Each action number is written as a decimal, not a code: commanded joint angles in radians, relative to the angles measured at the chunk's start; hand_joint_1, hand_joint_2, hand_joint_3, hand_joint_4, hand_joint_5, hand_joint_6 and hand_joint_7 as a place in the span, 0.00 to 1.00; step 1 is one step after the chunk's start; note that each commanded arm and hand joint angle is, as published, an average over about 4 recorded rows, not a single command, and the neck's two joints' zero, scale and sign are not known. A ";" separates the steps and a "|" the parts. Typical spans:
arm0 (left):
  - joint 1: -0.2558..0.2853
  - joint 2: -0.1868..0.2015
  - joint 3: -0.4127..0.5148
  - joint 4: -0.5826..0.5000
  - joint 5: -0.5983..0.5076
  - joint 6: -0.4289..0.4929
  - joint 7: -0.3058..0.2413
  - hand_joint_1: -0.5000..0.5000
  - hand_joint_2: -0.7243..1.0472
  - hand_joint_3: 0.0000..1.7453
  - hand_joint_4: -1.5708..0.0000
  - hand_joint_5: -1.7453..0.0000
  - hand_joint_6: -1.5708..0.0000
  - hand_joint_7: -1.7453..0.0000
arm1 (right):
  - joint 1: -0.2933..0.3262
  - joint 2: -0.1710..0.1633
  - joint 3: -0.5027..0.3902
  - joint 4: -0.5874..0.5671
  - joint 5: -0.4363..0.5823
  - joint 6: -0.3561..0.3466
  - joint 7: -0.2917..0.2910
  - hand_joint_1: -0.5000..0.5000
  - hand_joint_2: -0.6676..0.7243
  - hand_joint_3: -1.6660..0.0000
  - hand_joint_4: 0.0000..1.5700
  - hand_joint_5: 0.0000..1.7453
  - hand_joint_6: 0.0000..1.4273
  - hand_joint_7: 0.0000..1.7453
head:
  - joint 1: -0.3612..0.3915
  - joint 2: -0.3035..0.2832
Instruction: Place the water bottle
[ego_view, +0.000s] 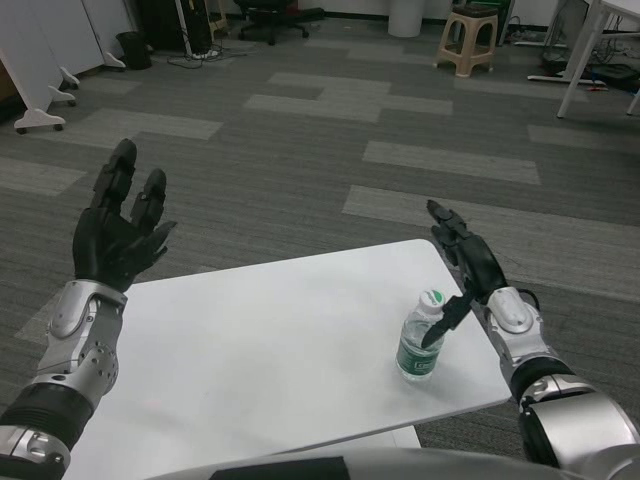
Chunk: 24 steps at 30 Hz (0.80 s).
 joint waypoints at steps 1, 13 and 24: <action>-0.005 0.007 0.002 0.001 -0.005 -0.004 -0.003 0.00 0.65 0.15 1.00 1.00 1.00 1.00 | 0.010 -0.014 -0.050 -0.016 0.022 0.004 0.003 0.08 0.82 0.95 0.00 0.00 0.00 0.00 | 0.001 0.001; -0.004 0.008 -0.004 -0.003 -0.005 -0.004 -0.003 0.00 0.65 0.15 1.00 1.00 1.00 1.00 | 0.057 -0.020 -0.169 -0.089 0.087 0.004 0.040 0.08 0.82 0.95 0.00 0.00 0.00 0.00 | -0.012 0.001; 0.010 0.011 -0.007 -0.024 -0.001 -0.004 -0.001 0.00 0.65 0.15 1.00 1.00 1.00 1.00 | 0.064 -0.030 -0.152 -0.275 0.154 0.029 0.104 0.04 0.91 0.95 0.00 0.00 0.00 0.00 | -0.016 0.004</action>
